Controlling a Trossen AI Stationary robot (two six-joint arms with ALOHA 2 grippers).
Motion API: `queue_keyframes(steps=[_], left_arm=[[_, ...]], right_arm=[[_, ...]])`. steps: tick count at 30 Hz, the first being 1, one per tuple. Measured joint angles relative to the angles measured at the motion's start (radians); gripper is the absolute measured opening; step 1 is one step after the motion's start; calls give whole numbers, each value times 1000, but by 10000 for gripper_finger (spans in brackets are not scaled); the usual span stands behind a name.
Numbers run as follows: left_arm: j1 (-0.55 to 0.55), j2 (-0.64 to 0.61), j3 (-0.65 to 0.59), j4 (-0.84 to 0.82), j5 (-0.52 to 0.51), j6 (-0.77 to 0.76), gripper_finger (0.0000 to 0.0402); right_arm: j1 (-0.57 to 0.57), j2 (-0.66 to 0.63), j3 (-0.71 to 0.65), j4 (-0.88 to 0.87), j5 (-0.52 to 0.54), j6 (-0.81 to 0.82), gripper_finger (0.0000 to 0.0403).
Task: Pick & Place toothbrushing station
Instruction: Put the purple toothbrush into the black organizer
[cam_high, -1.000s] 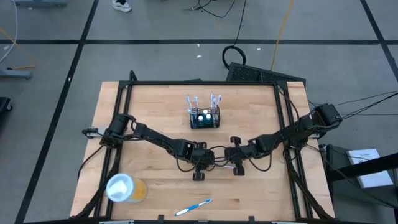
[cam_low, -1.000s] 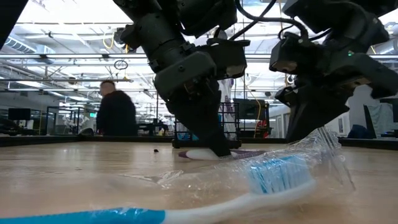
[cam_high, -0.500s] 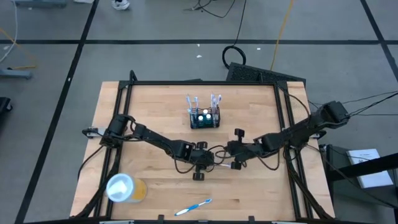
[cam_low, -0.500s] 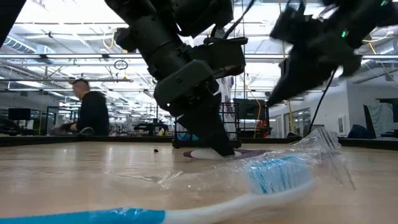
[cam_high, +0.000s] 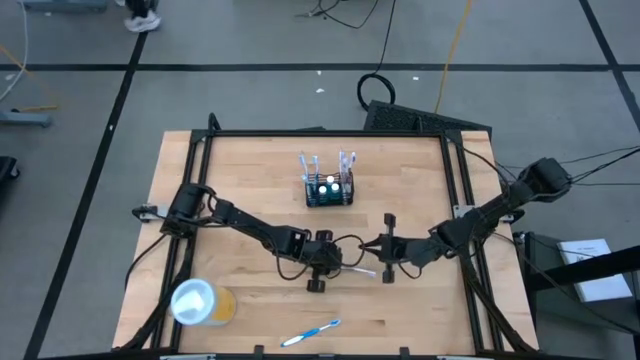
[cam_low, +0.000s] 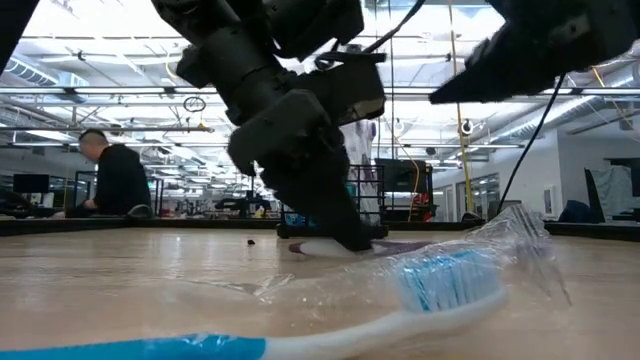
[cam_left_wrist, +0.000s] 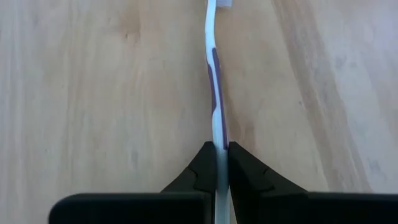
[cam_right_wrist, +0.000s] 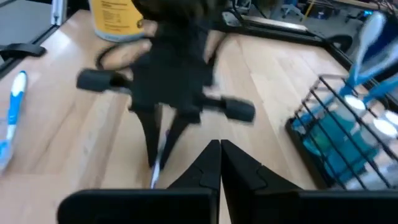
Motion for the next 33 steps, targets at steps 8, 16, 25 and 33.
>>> queue_keyframes(steps=[8,16,25,33], left_arm=[[19,-93,-114,66,-24,-18,19],[40,-272,-349,410,-25,-55,19],[42,-419,-561,659,-136,-74,19],[39,-511,-672,727,-201,-89,18]], right_arm=[[9,-66,-122,80,2,25,0],[28,-91,-133,96,-1,-35,0],[-28,-107,-212,299,-16,-106,7],[-109,-122,-254,318,-187,-168,40]])
